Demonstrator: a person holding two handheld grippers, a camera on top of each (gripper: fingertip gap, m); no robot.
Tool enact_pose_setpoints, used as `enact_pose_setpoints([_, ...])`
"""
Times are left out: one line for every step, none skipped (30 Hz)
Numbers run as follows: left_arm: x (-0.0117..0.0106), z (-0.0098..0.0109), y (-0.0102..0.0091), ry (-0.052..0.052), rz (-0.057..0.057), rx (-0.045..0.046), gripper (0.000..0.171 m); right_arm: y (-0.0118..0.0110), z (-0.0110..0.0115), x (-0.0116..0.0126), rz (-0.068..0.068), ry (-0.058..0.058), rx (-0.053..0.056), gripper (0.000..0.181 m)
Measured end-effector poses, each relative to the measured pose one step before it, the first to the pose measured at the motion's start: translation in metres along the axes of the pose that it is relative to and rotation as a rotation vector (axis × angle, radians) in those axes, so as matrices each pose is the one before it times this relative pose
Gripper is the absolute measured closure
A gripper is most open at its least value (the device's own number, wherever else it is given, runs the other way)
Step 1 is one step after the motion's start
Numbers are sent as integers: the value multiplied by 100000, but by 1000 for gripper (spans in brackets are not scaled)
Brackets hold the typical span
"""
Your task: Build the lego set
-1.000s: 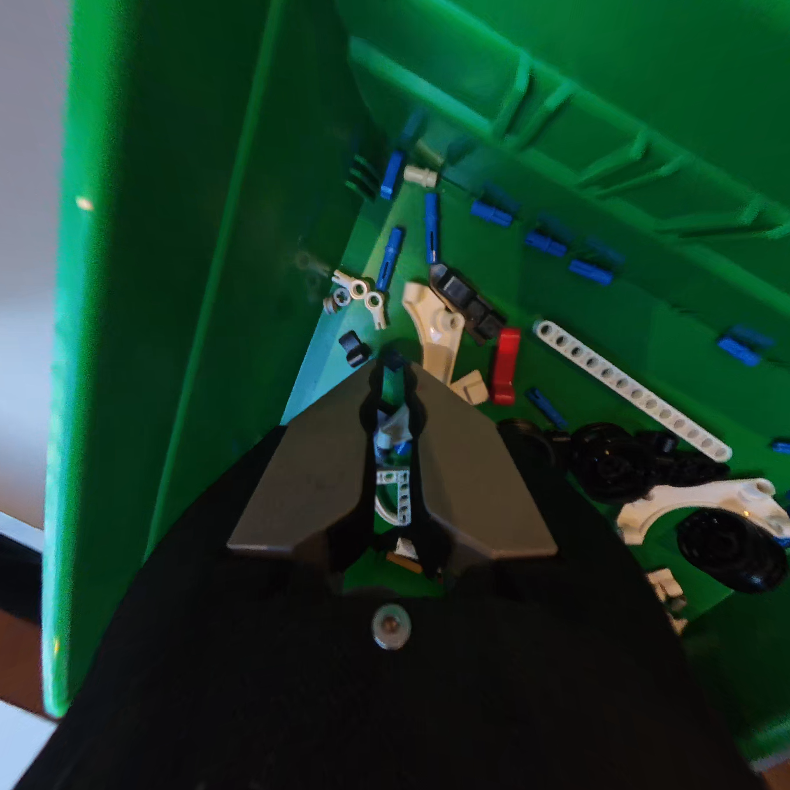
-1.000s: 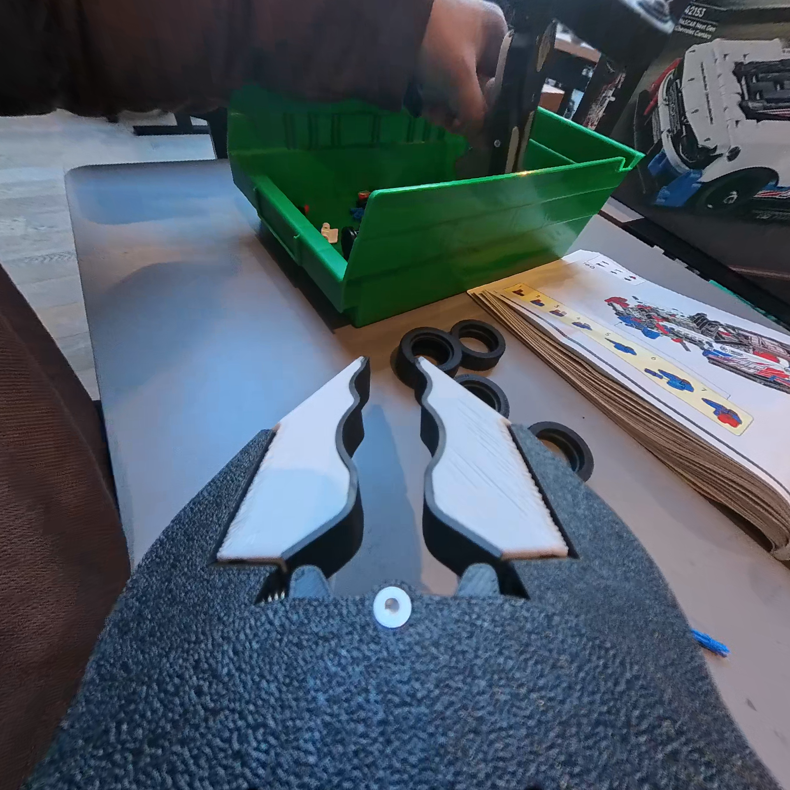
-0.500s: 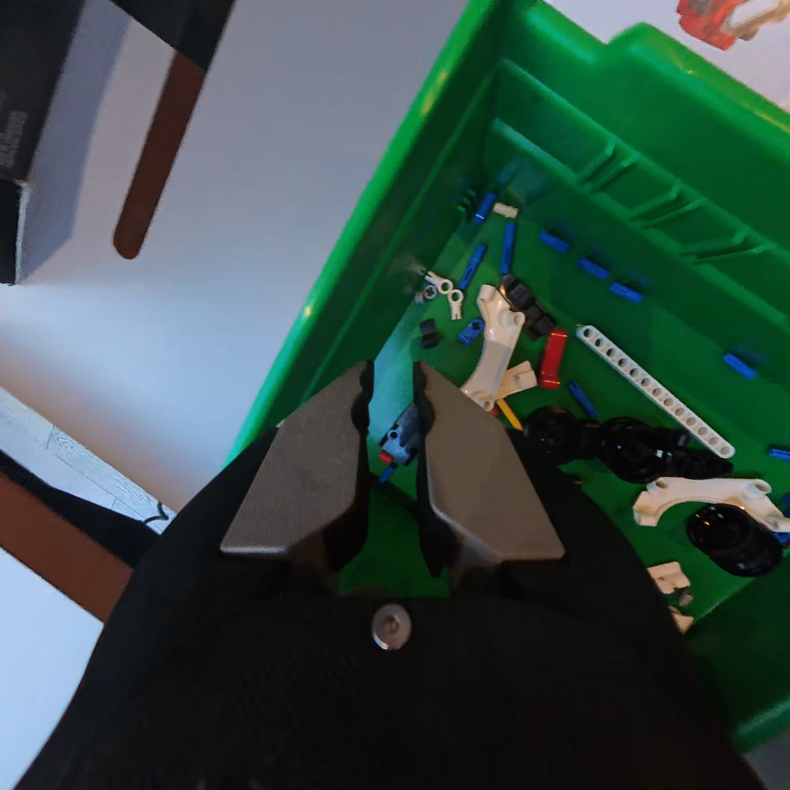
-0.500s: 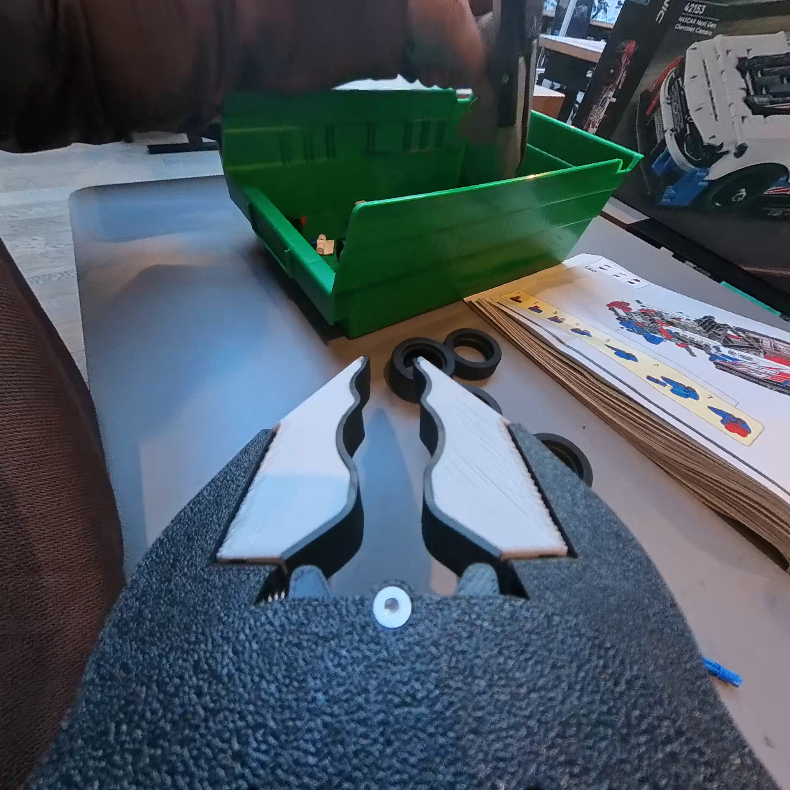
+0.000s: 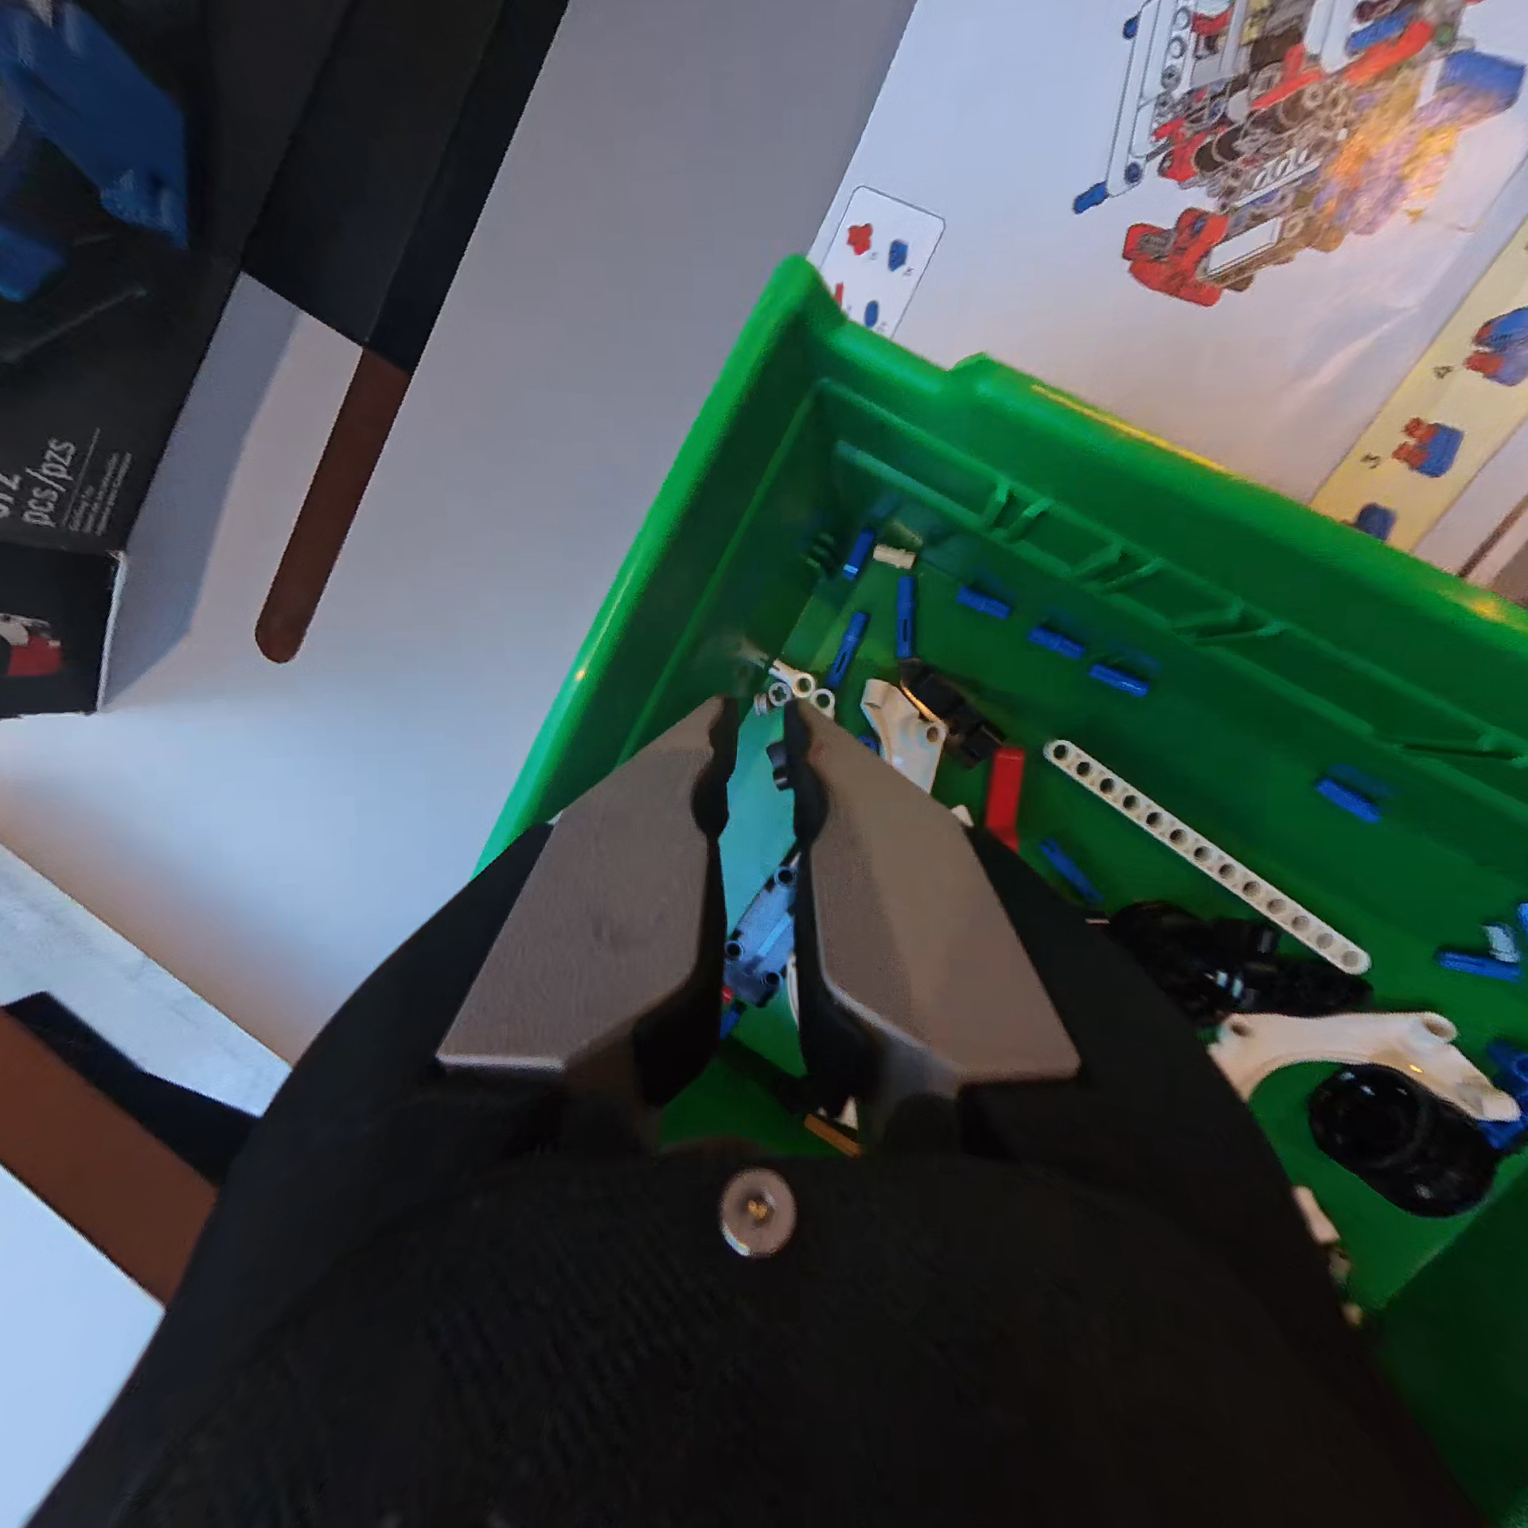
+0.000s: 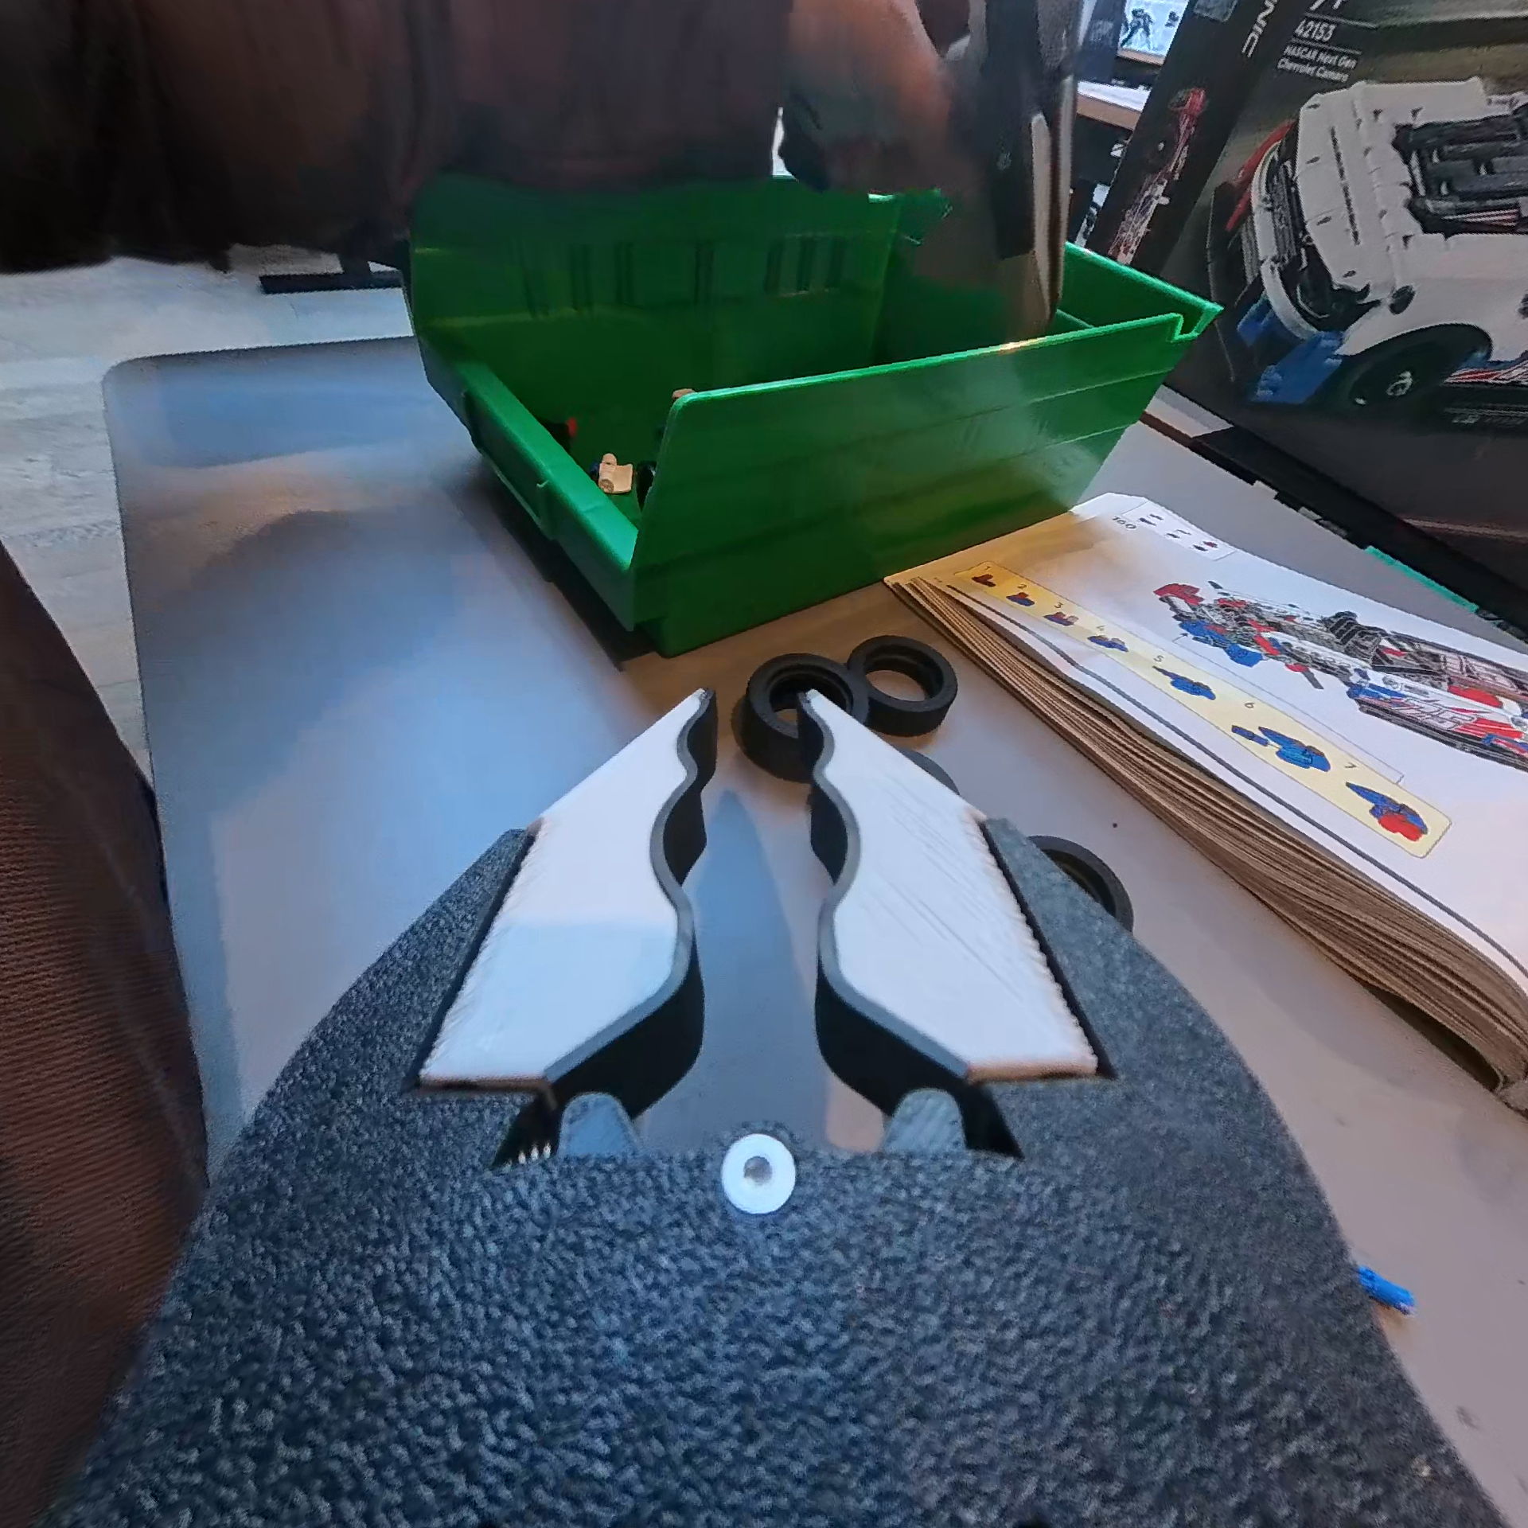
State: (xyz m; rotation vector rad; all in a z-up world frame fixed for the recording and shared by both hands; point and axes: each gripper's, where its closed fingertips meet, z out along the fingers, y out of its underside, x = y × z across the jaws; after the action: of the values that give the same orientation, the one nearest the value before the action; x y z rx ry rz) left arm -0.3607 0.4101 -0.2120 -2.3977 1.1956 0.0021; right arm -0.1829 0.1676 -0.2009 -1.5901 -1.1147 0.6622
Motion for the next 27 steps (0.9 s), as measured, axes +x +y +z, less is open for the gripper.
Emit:
enact_pose_setpoints([114, 303, -116, -515, 1461, -774, 165, 10, 8, -6, -116, 98, -44, 163])
enact_pose_setpoints([246, 319, -253, 570, 1014, -252, 165, -1, 6, -5, -167, 70, -36, 163])
enact_pose_setpoints([310, 303, -439, 1174, 680, 534, 165, 5, 2, -13, -225, 118, -7, 163])
enact_pose_setpoints([345, 280, -558, 1350, 848, 1126, 163, -4, -8, -3, -280, 122, 13, 163])
enact_pose_setpoints([308, 275, -551, 1077, 1358, 1105, 162, -14, -5, -18, -313, 157, 63, 163])
enact_pose_setpoints([217, 295, -425, 399, 1590, 700, 162, -15, -18, -3, -312, 209, 118, 163])
enact_pose_setpoints([66, 315, -239, -558, 1304, -26, 162, -24, -18, -11, -289, 226, 177, 163])
enact_pose_setpoints([45, 317, -59, -730, 1115, -730, 162, -34, -37, 11, -251, 239, 253, 163])
enact_pose_setpoints([93, 292, -16, -475, 1099, -485, 162, -45, -38, 2, -177, 177, 356, 163])
enact_pose_setpoints([210, 268, -65, 195, 1126, 327, 162, -41, -39, -13, -50, -19, 344, 163])
enact_pose_setpoints([243, 263, -165, 288, 852, 1242, 162, -28, -16, -14, 108, -237, 229, 163])
enact_pose_setpoints([281, 265, -243, 525, 929, 1770, 163, -30, -28, -2, 258, -274, 217, 163])
enact_pose_setpoints([220, 255, -277, -3, 979, 1946, 166, -34, -25, 7, 386, -308, 266, 163])
enact_pose_setpoints([98, 246, -103, -807, 1261, 971, 171, -37, -27, 0, 498, -391, 305, 163])
enact_pose_setpoints([-133, 278, 69, -2250, 1716, -29, 171, -46, -36, 22, 596, -386, 342, 163])
enact_pose_setpoints([-106, 313, 150, -1867, 1537, -713, 171, -59, -40, 39, 650, -354, 470, 163])
enact_pose_setpoints([74, 330, 235, -453, 1152, -1208, 171, -64, -53, 50, 704, -307, 541, 163])
enact_pose_setpoints([112, 345, 221, 74, 737, -1144, 171, -73, -60, 62, 797, -274, 541, 163])
enact_pose_setpoints([138, 315, 203, 654, 693, -1023, 171, -72, -62, 68, 866, -221, 610, 163])
enact_pose_setpoints([100, 235, 149, 788, 220, -692, 171, -89, -66, 93, 906, -124, 667, 163])
enact_pose_setpoints([-5, 53, -203, 711, 152, 1574, 171, -76, -62, 91, 962, -169, 622, 163])
enact_pose_setpoints([-71, 27, -32, 831, -875, 161, 171, -67, -57, 84, 1016, -223, 524, 163])
enact_pose_setpoints([-19, -13, 56, 1489, -1780, -463, 171, -52, -43, 91, 950, -144, 432, 163])
enact_pose_setpoints([19, -77, 154, 1771, -2901, -1518, 171, -48, -39, 74, 823, -134, 365, 163])
enact_pose_setpoints([21, -99, 226, 1697, -2077, -1959, 171, -39, -30, 69, 635, -77, 332, 163])
enact_pose_setpoints([6, -132, 266, 1566, -648, -1674, 171, -32, -30, 67, 440, 69, 260, 163])
enact_pose_setpoints([-156, -143, 385, 258, -187, -2016, 171, -19, -6, 28, 294, 0, 92, 163])
